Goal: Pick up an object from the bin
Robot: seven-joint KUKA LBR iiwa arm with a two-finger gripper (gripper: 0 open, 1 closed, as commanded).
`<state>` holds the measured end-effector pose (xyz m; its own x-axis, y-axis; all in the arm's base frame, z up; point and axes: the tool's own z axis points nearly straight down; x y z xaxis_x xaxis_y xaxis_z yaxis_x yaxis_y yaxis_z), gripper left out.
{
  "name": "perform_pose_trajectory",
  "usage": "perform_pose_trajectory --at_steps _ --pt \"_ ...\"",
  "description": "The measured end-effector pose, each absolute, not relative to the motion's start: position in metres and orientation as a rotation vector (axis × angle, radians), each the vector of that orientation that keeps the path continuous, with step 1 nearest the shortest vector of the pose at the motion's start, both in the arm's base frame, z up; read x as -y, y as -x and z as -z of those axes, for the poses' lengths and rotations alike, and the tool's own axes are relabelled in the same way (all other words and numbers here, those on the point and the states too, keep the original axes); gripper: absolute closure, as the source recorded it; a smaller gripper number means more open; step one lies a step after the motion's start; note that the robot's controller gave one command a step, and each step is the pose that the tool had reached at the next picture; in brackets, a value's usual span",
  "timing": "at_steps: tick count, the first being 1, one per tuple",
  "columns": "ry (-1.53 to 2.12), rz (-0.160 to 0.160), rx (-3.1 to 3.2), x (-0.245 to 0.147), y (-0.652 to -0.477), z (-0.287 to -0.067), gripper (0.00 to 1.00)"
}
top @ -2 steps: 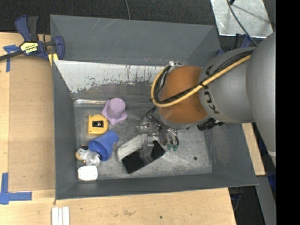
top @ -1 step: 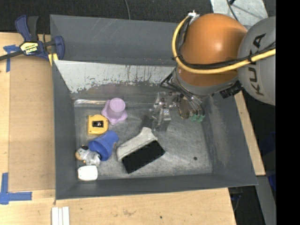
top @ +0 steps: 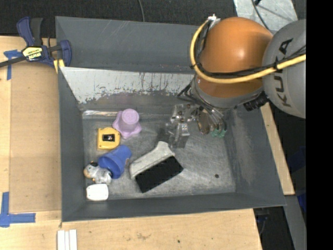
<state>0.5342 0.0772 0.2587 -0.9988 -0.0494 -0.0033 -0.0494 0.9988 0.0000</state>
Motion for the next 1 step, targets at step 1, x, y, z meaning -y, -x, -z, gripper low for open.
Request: perform_pose_trajectory --at_steps 1 --pt "0.643 -0.001 -3.073 -0.0949 -0.5171 -0.1585 0.00"
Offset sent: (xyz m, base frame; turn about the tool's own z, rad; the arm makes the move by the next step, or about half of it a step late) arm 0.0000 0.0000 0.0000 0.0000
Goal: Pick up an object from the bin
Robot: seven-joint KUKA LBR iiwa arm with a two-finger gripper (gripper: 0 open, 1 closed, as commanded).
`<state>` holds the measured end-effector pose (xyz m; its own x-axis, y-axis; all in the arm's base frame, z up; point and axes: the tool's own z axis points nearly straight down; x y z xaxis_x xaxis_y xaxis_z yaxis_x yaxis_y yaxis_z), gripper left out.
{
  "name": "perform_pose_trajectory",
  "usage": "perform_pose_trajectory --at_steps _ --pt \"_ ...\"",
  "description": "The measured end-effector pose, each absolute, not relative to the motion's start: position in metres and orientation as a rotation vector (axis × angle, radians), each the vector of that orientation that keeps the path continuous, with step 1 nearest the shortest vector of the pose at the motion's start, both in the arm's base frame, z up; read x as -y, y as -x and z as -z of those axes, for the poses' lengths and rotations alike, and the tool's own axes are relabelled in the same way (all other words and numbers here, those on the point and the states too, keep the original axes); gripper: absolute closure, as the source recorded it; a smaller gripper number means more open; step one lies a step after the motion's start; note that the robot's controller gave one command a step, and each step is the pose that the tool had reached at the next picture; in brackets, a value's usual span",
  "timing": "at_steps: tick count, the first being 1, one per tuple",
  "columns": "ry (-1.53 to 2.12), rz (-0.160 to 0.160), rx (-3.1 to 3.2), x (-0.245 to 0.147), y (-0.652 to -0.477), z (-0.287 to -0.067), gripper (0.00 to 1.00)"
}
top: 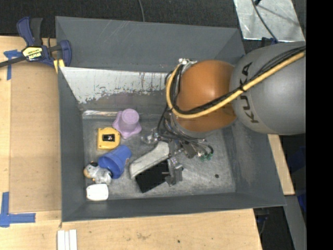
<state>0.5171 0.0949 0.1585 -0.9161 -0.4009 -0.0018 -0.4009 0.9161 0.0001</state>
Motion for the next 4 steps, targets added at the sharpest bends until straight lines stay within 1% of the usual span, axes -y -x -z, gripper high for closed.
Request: perform_pose_trajectory --at_steps 1,2,3,4 --pt "0.693 0.000 -3.065 -0.096 -0.515 -0.149 0.00" --pt "0.534 -0.006 -3.076 -0.059 -0.538 -0.075 1.00" --pt "0.533 -0.006 -3.076 -0.059 -0.538 -0.075 1.00" --pt "0.478 0.001 -3.093 -0.059 -0.536 -0.271 1.00"
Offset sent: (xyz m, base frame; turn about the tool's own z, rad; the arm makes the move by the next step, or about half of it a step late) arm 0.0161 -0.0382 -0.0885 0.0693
